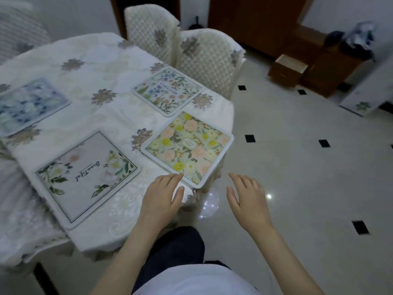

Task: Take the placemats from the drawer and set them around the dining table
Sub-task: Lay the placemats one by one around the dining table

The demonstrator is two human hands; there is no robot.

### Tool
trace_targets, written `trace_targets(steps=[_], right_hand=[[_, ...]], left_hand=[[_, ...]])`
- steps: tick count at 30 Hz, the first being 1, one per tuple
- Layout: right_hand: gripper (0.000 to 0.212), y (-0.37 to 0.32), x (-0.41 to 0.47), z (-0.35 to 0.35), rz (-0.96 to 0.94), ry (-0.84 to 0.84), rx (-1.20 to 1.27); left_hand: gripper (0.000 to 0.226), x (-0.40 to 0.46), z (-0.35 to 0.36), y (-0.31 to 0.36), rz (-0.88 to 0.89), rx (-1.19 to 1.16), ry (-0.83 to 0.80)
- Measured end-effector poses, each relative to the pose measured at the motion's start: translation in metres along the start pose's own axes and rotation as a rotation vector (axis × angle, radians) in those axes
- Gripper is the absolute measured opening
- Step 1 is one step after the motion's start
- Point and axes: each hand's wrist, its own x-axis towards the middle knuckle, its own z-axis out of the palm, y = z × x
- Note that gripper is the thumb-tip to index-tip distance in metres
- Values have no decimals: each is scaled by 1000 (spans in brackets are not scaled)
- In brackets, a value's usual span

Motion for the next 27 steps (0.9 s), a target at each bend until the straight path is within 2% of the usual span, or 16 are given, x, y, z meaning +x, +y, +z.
trace_targets(steps=[5,12,20,24,27], right_hand=[[54,8,68,8,-160,-88,20],[54,9,162,19,-316,-116,29],[49,11,239,29,-474,-170,29],[47,18,277,43,-573,-268,25],[42,27,307,58,-603,-408,-3]], left_hand=[[50,32,2,1,-108,23,87],[48,92,5,-8,-191,23,193],[47,134,11,-11,-303,61,232],[51,150,27,-14,-424,69,210],[49,160,46,-13,-585,24,181]])
